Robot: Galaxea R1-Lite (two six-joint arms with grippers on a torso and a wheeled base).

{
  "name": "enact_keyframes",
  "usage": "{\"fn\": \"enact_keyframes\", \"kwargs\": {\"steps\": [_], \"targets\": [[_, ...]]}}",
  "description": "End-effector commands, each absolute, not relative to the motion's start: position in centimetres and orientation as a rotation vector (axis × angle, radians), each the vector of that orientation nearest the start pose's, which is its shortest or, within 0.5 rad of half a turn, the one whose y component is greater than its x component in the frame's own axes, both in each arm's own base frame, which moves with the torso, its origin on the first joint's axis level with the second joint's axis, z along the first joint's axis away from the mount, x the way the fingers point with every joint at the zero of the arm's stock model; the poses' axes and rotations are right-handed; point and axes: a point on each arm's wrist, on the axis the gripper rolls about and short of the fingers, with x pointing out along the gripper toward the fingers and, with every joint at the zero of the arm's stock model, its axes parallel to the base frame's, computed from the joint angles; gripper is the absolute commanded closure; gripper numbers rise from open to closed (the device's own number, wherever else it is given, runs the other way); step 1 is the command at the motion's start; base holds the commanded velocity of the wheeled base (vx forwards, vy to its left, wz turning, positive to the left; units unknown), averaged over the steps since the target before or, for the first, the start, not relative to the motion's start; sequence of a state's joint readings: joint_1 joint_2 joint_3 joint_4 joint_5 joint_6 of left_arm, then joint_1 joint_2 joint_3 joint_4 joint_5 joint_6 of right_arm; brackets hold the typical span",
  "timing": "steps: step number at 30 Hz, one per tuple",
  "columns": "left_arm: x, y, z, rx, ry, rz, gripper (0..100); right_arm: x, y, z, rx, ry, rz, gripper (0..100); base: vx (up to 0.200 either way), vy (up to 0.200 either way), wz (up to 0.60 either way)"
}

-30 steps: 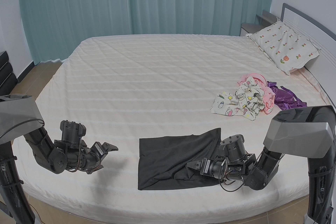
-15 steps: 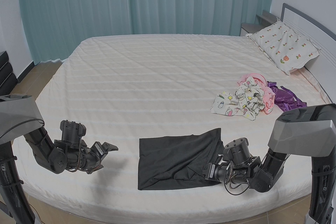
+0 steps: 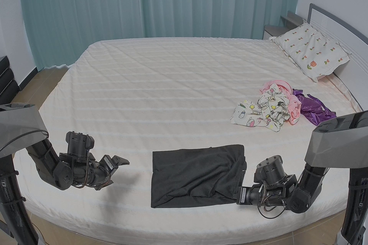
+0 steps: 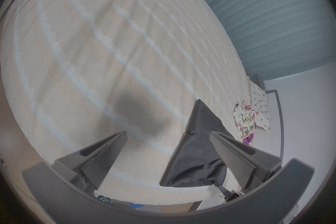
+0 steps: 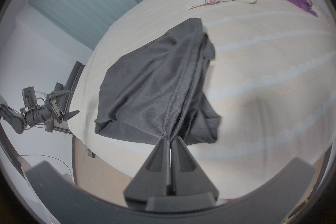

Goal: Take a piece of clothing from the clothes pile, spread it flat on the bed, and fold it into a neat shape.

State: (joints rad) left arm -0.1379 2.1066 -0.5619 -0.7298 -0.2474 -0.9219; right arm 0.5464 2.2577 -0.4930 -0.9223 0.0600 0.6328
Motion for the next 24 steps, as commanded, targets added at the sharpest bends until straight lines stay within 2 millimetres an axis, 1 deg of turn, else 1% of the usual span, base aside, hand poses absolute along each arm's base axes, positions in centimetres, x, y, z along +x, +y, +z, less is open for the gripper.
{"fn": "enact_keyframes", "kwargs": {"steps": [1, 3, 8, 12, 13, 17, 20, 24], "targets": [[30.0, -4.7, 1.1, -0.902, 0.928, 0.040, 0, 24.7, 13.2, -2.7, 0.351, 0.983, 0.244, 100, 0.000, 0.000, 0.00], [29.9, -4.7, 1.1, -0.902, 0.930, 0.041, 0, 24.7, 12.8, -2.8, 0.346, 0.989, 0.237, 100, 0.000, 0.000, 0.00], [29.9, -4.7, 1.1, -0.901, 0.929, 0.042, 0, 24.7, 12.6, -3.0, 0.310, 0.994, 0.244, 100, 0.000, 0.000, 0.00], [29.9, -4.7, 1.1, -0.901, 0.929, 0.042, 0, 25.0, 12.0, -3.1, 0.269, 0.983, 0.240, 100, 0.000, 0.000, 0.00], [29.9, -4.7, 1.1, -0.901, 0.929, 0.042, 0, 25.2, 11.5, -3.1, 0.251, 0.980, 0.235, 100, 0.000, 0.000, 0.00], [30.0, -4.7, 1.1, -0.902, 0.928, 0.041, 0, 25.5, 10.6, -3.7, 0.225, 1.002, 0.214, 100, 0.000, 0.000, 0.00], [30.0, -4.7, 0.9, -0.901, 0.931, 0.045, 0, 25.3, 10.4, -4.5, 0.214, 1.033, 0.204, 100, 0.000, 0.000, 0.00], [30.0, -4.7, 0.9, -0.901, 0.932, 0.046, 0, 25.1, 10.2, -4.7, 0.210, 1.047, 0.199, 100, 0.000, 0.000, 0.00]]}}
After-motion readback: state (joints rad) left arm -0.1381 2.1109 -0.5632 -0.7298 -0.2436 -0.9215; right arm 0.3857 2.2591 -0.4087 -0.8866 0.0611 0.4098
